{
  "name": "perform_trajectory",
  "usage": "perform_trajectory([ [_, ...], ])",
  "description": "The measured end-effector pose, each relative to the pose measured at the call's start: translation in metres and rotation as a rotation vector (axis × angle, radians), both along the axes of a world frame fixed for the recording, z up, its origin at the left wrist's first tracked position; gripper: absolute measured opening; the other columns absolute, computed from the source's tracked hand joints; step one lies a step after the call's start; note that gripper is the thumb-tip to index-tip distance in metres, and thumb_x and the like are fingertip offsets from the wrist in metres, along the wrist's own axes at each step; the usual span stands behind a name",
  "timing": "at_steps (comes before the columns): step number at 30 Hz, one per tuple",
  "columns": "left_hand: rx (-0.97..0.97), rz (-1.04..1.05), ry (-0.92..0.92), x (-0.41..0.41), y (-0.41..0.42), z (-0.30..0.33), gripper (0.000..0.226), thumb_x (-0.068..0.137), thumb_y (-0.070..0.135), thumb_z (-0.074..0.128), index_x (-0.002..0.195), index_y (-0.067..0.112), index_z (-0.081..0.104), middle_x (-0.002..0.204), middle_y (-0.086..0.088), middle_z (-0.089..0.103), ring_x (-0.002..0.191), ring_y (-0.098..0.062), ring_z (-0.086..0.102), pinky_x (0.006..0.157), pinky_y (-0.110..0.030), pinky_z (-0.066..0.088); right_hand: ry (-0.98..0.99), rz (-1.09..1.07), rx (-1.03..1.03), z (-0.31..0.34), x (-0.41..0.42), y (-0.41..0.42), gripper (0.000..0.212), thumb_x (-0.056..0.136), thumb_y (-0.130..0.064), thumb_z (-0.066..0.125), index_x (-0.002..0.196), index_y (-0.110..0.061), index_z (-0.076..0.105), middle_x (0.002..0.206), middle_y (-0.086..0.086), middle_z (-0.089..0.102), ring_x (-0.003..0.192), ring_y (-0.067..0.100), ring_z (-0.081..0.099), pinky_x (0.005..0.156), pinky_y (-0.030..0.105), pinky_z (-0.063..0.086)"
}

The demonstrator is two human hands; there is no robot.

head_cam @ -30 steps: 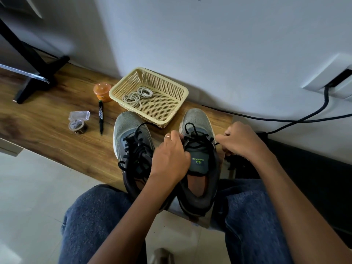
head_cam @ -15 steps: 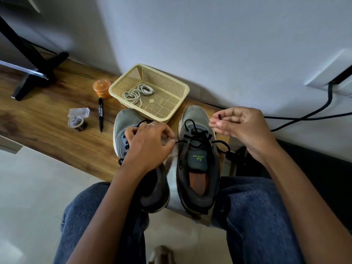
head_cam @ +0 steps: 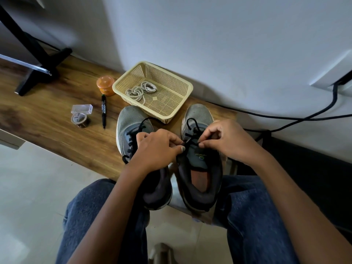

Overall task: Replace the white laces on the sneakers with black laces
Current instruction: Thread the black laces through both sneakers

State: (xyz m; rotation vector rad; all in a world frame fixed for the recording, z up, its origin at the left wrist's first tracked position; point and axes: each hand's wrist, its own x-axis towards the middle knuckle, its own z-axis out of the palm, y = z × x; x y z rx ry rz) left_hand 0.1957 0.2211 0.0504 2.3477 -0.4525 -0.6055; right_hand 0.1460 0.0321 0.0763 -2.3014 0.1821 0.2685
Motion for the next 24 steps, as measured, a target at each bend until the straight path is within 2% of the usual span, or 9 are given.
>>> perform_trajectory([
  [3, -0.041, 0.040, 0.105, 0.004, 0.000, -0.008, 0.016, 0.086, 0.030, 0.071, 0.075, 0.040, 0.065, 0.077, 0.014, 0.073, 0.089, -0.003, 0.066, 0.105, -0.044, 0.039, 0.016, 0.015, -0.032, -0.001, 0.001, 0.006, 0.009, 0.079, -0.011, 0.076, 0.082, -0.020, 0.076, 0.073, -0.016, 0.062, 0.065, -0.015, 0.054, 0.058, 0.002, 0.038],
  [5, -0.050, 0.060, 0.147, 0.005, -0.001, -0.010, 0.014, 0.086, 0.026, 0.070, 0.078, 0.037, 0.067, 0.079, 0.012, 0.073, 0.090, -0.005, 0.067, 0.105, -0.044, 0.041, 0.021, 0.024, -0.062, -0.003, 0.002, 0.012, 0.010, 0.081, -0.011, 0.075, 0.084, -0.021, 0.076, 0.074, -0.017, 0.065, 0.065, -0.011, 0.057, 0.058, 0.003, 0.040],
  [10, -0.087, 0.094, 0.213, 0.005, -0.003, -0.006, 0.011, 0.088, 0.017, 0.069, 0.083, 0.026, 0.069, 0.078, 0.006, 0.074, 0.085, -0.011, 0.070, 0.096, -0.042, 0.051, 0.022, -0.002, -0.128, -0.008, 0.004, 0.024, 0.012, 0.082, -0.010, 0.073, 0.084, -0.022, 0.075, 0.082, -0.004, 0.072, 0.077, 0.009, 0.066, 0.074, 0.024, 0.054],
  [15, -0.096, 0.092, 0.241, 0.005, -0.003, -0.004, 0.016, 0.088, 0.015, 0.069, 0.078, 0.028, 0.068, 0.077, 0.005, 0.074, 0.086, -0.014, 0.070, 0.094, -0.043, 0.052, -0.018, -0.022, -0.131, -0.011, 0.004, 0.027, 0.015, 0.081, -0.009, 0.072, 0.080, -0.024, 0.072, 0.081, -0.003, 0.071, 0.075, 0.011, 0.066, 0.074, 0.030, 0.055],
  [17, -0.102, 0.095, 0.243, 0.004, -0.003, -0.003, 0.016, 0.088, 0.015, 0.069, 0.077, 0.027, 0.068, 0.077, 0.005, 0.074, 0.085, -0.014, 0.071, 0.094, -0.042, 0.052, -0.043, -0.038, -0.114, -0.012, 0.003, 0.028, 0.017, 0.079, -0.008, 0.074, 0.077, -0.023, 0.068, 0.079, -0.003, 0.069, 0.075, 0.011, 0.065, 0.071, 0.029, 0.055],
  [21, -0.108, 0.100, 0.240, 0.004, -0.003, -0.004, 0.015, 0.087, 0.017, 0.070, 0.078, 0.028, 0.068, 0.076, 0.006, 0.074, 0.085, -0.013, 0.070, 0.096, -0.042, 0.050, -0.046, -0.054, -0.044, -0.011, 0.003, 0.028, 0.013, 0.077, -0.004, 0.076, 0.079, -0.015, 0.069, 0.076, -0.003, 0.068, 0.071, 0.006, 0.064, 0.066, 0.020, 0.052],
  [24, -0.106, 0.104, 0.238, 0.004, -0.002, -0.004, 0.014, 0.086, 0.018, 0.070, 0.078, 0.029, 0.068, 0.076, 0.007, 0.074, 0.085, -0.011, 0.070, 0.098, -0.042, 0.049, -0.049, -0.054, -0.081, -0.013, 0.003, 0.031, 0.015, 0.077, -0.005, 0.076, 0.078, -0.017, 0.067, 0.076, -0.004, 0.067, 0.072, 0.009, 0.064, 0.068, 0.026, 0.054],
])
